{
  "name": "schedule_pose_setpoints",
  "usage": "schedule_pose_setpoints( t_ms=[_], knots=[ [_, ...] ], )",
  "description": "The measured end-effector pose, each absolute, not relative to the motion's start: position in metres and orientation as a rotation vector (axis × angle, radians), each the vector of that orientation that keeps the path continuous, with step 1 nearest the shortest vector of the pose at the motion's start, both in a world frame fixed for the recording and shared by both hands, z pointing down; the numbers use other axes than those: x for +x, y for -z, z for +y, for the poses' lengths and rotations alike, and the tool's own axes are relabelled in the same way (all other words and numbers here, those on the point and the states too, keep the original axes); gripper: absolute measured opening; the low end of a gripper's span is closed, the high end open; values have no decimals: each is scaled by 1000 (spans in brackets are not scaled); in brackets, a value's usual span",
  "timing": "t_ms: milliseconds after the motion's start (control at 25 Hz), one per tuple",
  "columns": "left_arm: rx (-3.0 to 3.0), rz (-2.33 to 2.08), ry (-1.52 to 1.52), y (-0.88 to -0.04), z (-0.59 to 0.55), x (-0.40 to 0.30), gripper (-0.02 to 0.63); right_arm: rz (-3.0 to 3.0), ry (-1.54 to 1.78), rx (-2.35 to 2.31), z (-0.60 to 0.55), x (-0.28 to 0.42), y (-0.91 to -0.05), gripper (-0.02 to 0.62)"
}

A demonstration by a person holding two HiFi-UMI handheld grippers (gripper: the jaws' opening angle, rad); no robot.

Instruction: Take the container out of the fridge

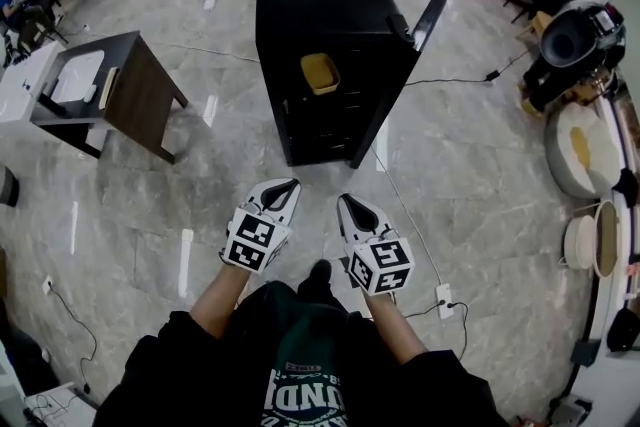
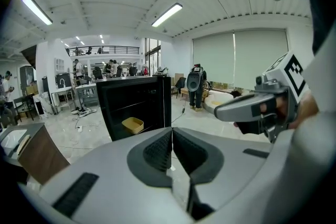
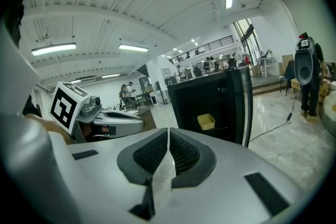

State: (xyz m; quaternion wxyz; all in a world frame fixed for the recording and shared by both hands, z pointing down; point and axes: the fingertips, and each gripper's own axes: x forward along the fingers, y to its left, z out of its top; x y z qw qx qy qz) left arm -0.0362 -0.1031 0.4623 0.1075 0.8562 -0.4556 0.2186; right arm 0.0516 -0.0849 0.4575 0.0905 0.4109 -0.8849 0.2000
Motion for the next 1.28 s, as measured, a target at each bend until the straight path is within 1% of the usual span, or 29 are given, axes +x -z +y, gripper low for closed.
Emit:
schedule_pose_setpoints(
  t_ms=[680,1280],
  knots=[
    [2513,-1347,-630,-471,-158,-18,14,-2607,-620,1256,-136,85,-469,35],
    [2537,-1312,-626,-478,-218,-19,14,-2587,-616,1273,-192,75,-473,35]
  ],
)
